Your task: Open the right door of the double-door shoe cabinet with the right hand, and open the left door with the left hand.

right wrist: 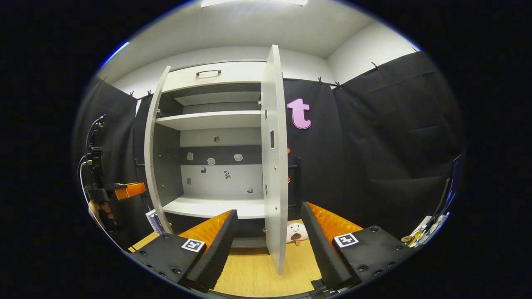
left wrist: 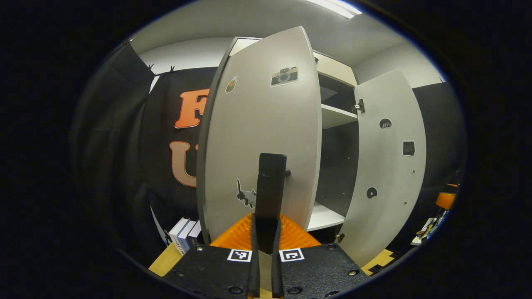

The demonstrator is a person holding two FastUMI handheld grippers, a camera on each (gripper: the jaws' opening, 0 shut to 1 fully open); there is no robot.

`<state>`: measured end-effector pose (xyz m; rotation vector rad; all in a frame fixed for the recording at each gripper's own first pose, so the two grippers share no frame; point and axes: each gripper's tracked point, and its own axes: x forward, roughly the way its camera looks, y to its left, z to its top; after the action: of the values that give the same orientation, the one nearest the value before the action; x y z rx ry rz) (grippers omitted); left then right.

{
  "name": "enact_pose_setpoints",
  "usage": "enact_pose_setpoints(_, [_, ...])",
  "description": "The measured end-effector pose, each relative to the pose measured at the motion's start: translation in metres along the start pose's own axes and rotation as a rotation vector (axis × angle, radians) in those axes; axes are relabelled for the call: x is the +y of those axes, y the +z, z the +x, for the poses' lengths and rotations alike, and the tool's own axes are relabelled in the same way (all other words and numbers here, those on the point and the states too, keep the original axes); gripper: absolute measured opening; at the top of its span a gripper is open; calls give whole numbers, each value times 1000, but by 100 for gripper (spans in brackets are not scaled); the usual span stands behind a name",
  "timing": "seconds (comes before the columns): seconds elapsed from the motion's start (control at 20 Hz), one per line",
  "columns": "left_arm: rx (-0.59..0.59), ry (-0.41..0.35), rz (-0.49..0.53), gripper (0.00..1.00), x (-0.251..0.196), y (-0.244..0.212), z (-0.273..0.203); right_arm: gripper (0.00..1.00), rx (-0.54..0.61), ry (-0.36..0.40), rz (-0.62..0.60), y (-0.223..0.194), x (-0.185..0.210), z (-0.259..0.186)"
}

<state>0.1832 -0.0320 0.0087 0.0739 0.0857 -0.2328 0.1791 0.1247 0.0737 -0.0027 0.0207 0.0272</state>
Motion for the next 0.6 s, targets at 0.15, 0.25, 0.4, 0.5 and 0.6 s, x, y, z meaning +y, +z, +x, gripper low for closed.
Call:
enact_pose_setpoints(0.15, [-1, 23, 6, 11, 13, 1, -10, 97, -3, 8, -1, 1, 4, 1])
enact_pose_setpoints(0.25, [2, 47, 15, 8, 22, 3, -17, 97, -1, 17, 1, 1, 9, 2])
enact_pose_setpoints(0.4, [1, 82, 34, 7, 37, 4, -25, 97, -3, 34, 2, 2, 17, 4])
enact_pose_setpoints(0.5, [1, 77, 18, 4, 43, 5, -29, 97, -3, 53, 5, 2, 26, 5])
enact_pose_setpoints(0.6, [1, 74, 8, 4, 47, 5, -32, 98, -3, 66, 4, 1, 33, 9])
